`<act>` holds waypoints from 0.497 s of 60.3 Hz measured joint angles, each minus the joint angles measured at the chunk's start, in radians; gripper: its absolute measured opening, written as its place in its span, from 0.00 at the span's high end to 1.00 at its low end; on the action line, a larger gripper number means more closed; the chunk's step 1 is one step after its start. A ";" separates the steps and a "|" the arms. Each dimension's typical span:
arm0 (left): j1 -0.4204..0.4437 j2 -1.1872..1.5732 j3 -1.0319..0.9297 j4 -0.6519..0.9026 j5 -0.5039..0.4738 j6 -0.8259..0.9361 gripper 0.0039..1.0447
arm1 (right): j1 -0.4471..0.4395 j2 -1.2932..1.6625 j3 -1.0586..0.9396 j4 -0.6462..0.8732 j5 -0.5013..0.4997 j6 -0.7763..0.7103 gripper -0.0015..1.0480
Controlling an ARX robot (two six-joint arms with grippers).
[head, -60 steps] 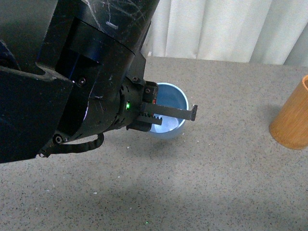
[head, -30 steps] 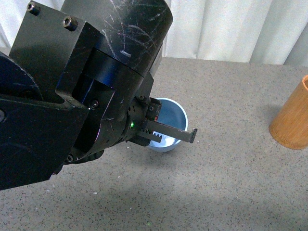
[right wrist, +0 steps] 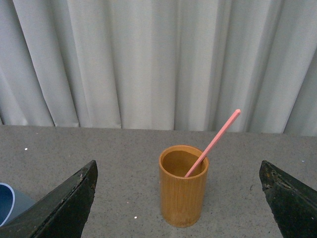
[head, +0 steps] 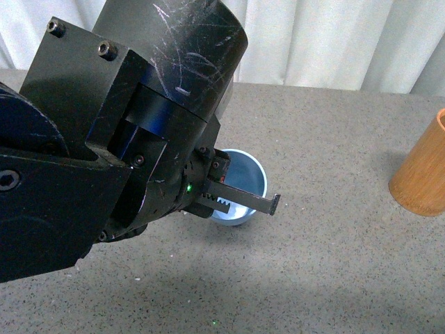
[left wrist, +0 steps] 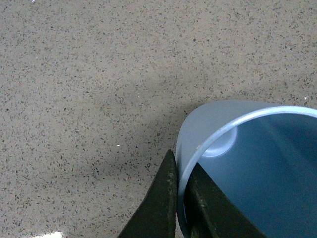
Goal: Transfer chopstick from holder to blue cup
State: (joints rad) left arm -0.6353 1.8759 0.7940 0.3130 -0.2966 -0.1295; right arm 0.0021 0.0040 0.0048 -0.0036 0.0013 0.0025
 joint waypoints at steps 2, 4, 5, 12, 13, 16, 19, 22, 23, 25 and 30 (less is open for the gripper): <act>0.000 0.000 0.000 -0.001 0.000 0.000 0.97 | 0.000 0.000 0.000 0.000 0.000 0.000 0.09; 0.000 0.000 0.000 -0.002 0.000 0.001 0.92 | 0.000 0.000 0.000 0.000 0.000 0.000 0.09; 0.000 0.000 0.000 -0.003 0.001 0.001 0.91 | 0.000 0.000 0.000 0.000 0.000 0.000 0.09; 0.000 0.000 0.000 -0.007 0.000 0.001 0.75 | 0.000 0.000 0.000 0.000 0.000 0.000 0.09; 0.000 0.000 0.000 -0.008 0.000 0.001 0.72 | 0.000 0.000 0.000 0.000 0.000 0.000 0.09; 0.000 0.000 0.000 -0.012 0.000 0.000 0.65 | 0.000 0.000 0.000 0.000 0.000 0.000 0.09; 0.000 0.000 0.000 -0.017 0.000 -0.003 0.58 | 0.000 0.000 0.000 0.000 0.000 0.000 0.09; 0.000 -0.001 0.000 -0.020 0.000 -0.004 0.51 | 0.000 0.000 0.000 0.000 0.000 0.000 0.09; 0.000 -0.001 0.000 -0.021 0.000 -0.006 0.49 | 0.000 0.000 0.000 0.000 0.000 0.000 0.09; 0.000 -0.004 0.001 -0.024 0.000 -0.008 0.44 | 0.000 0.000 0.000 0.000 0.000 0.000 0.09; 0.000 -0.015 0.002 -0.033 0.001 -0.012 0.32 | 0.000 0.000 0.000 0.000 0.000 0.000 0.09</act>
State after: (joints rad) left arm -0.6353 1.8606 0.7963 0.2798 -0.2955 -0.1413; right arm 0.0021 0.0040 0.0048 -0.0036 0.0013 0.0025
